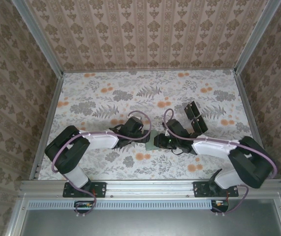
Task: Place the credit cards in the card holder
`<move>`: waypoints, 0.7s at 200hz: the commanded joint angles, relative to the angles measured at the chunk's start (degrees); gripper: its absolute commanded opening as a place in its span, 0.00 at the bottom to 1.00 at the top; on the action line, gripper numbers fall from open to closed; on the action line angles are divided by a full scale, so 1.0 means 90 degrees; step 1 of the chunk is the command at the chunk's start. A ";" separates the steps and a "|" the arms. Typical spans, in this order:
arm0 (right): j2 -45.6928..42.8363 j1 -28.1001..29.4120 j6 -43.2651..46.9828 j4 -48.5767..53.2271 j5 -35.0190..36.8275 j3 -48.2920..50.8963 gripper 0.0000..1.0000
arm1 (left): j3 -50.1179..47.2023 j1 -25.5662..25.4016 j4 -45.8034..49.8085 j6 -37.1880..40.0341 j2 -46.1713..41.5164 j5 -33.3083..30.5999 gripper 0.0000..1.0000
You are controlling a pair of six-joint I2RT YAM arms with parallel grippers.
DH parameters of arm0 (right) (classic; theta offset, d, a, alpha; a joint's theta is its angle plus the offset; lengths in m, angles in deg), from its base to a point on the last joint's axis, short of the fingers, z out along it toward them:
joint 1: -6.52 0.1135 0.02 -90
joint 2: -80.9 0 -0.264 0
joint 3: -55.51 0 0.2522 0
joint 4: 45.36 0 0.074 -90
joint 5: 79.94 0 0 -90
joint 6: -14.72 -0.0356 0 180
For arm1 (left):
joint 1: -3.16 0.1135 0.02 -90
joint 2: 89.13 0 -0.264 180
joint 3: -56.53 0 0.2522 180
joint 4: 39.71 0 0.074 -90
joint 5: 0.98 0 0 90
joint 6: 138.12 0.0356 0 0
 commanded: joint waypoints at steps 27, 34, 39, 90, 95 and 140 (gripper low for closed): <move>-0.0682 -0.0183 0.0834 0.1952 0.1123 -0.0858 0.38 | -0.0186 0.0012 -0.0116 -0.0114 0.0206 -0.0220 1.00; -0.0619 -0.0183 0.0917 0.2144 0.1247 -0.0972 0.39 | -0.0186 0.0010 -0.0124 -0.0119 0.0215 -0.0215 1.00; -0.0570 -0.0183 0.0986 0.2240 0.1301 -0.1054 0.40 | -0.0191 0.0007 -0.0126 -0.0113 0.0218 -0.0217 1.00; 0.0283 -0.0168 0.1399 0.2595 0.1518 -0.1568 0.39 | -0.0264 -0.0007 -0.0170 -0.0122 0.0242 -0.0230 1.00; 0.0352 -0.0163 0.1423 0.2609 0.1513 -0.1608 0.39 | -0.0273 -0.0008 -0.0175 -0.0131 0.0250 -0.0240 1.00; 0.0817 -0.0154 0.1606 0.2622 0.1576 -0.1870 0.32 | -0.0250 -0.0006 -0.0229 -0.0142 0.0364 -0.0187 1.00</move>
